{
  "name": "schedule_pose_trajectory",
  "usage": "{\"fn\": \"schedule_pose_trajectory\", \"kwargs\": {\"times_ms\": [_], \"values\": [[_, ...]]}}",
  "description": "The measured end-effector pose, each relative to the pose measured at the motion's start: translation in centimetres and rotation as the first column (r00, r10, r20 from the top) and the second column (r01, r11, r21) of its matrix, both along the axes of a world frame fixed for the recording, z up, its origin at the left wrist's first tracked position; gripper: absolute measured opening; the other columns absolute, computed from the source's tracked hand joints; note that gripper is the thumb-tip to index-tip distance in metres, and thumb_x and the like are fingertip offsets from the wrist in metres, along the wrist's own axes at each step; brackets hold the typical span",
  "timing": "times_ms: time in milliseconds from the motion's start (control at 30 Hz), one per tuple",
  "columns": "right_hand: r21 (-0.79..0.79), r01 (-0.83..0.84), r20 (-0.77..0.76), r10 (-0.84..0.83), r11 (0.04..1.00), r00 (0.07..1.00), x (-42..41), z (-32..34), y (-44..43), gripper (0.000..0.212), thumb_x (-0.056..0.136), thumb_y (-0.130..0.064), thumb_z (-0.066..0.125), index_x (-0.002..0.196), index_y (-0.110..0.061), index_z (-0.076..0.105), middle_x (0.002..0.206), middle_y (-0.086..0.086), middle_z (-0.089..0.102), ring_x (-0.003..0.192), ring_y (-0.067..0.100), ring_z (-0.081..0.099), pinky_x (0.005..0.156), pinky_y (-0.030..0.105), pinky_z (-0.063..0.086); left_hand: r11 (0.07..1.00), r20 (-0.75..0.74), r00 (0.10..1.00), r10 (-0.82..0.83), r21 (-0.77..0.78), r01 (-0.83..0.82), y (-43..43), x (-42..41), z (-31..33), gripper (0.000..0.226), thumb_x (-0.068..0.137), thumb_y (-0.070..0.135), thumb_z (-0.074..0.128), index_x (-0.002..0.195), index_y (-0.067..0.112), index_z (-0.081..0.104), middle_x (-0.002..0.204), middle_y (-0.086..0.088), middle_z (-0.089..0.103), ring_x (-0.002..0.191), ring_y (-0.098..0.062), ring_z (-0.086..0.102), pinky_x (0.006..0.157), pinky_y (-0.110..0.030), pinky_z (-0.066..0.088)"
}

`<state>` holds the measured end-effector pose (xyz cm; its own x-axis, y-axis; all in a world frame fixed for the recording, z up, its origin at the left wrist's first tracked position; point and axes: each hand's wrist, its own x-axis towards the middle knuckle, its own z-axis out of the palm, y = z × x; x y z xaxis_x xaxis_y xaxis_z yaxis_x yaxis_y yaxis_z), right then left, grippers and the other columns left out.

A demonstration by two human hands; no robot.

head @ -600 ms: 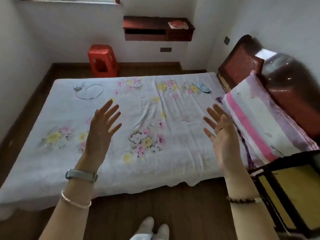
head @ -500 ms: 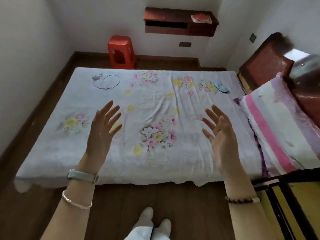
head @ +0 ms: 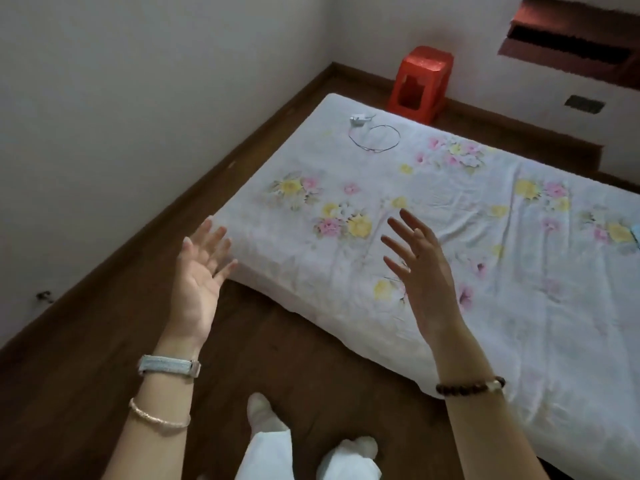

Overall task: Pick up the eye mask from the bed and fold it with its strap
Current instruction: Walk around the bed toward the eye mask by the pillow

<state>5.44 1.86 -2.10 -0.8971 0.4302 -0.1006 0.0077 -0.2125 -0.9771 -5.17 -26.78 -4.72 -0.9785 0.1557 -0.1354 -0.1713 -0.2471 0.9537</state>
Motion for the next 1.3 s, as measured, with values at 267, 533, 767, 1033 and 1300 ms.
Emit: {"fn": "schedule_pose_trajectory", "kwargs": {"times_ms": [267,533,767,1033,1300], "values": [[-0.026,-0.173,0.014,0.174,0.984,0.985,-9.2,-0.2,-11.1,0.040,0.102,-0.038,0.039,0.138,-0.030,0.053,0.141,-0.006,0.059,0.123,0.012,0.062,0.108,0.044,0.045,0.988,-0.027,0.987,0.156,-0.004,-0.156,-11.4,-4.0,-0.5,0.049,0.098,0.057,0.031,0.136,0.039,0.056,0.145,0.005,0.057,0.135,-0.015,0.052,0.109,-0.045,0.038],[-0.042,-0.284,-0.003,0.284,0.958,0.959,-18.5,-0.1,-22.4,0.034,0.100,-0.042,0.039,0.130,-0.039,0.054,0.143,-0.006,0.057,0.124,0.015,0.061,0.110,0.047,0.044,0.969,-0.049,0.968,0.246,0.015,-0.245,-21.9,-10.5,0.0,0.047,0.098,0.057,0.031,0.133,0.041,0.058,0.144,0.005,0.058,0.134,-0.015,0.053,0.110,-0.047,0.038],[-0.049,-0.394,-0.022,0.393,0.918,0.919,-25.6,0.6,-29.6,0.038,0.100,-0.044,0.039,0.133,-0.034,0.053,0.142,-0.005,0.057,0.124,0.015,0.061,0.110,0.047,0.045,0.956,-0.097,0.952,0.292,-0.003,-0.294,-27.7,-14.1,1.2,0.047,0.096,0.058,0.033,0.132,0.042,0.059,0.142,0.008,0.060,0.134,-0.013,0.053,0.111,-0.047,0.037],[-0.031,-0.515,-0.012,0.514,0.857,0.857,-34.0,0.0,-35.7,0.035,0.103,-0.041,0.035,0.133,-0.036,0.053,0.144,-0.004,0.055,0.128,0.017,0.057,0.112,0.051,0.041,0.911,-0.117,0.905,0.409,-0.007,-0.412,-33.2,-20.0,1.6,0.045,0.097,0.055,0.031,0.131,0.041,0.059,0.142,0.007,0.060,0.133,-0.012,0.054,0.109,-0.044,0.039],[-0.037,-0.562,0.000,0.563,0.826,0.827,-45.3,-0.7,-40.3,0.035,0.105,-0.040,0.033,0.133,-0.037,0.054,0.139,-0.008,0.060,0.123,0.013,0.062,0.110,0.048,0.044,0.875,-0.074,0.875,0.479,-0.033,-0.482,-36.3,-28.8,1.4,0.046,0.098,0.053,0.029,0.131,0.039,0.057,0.145,0.003,0.056,0.134,-0.012,0.053,0.113,-0.046,0.036]]}}
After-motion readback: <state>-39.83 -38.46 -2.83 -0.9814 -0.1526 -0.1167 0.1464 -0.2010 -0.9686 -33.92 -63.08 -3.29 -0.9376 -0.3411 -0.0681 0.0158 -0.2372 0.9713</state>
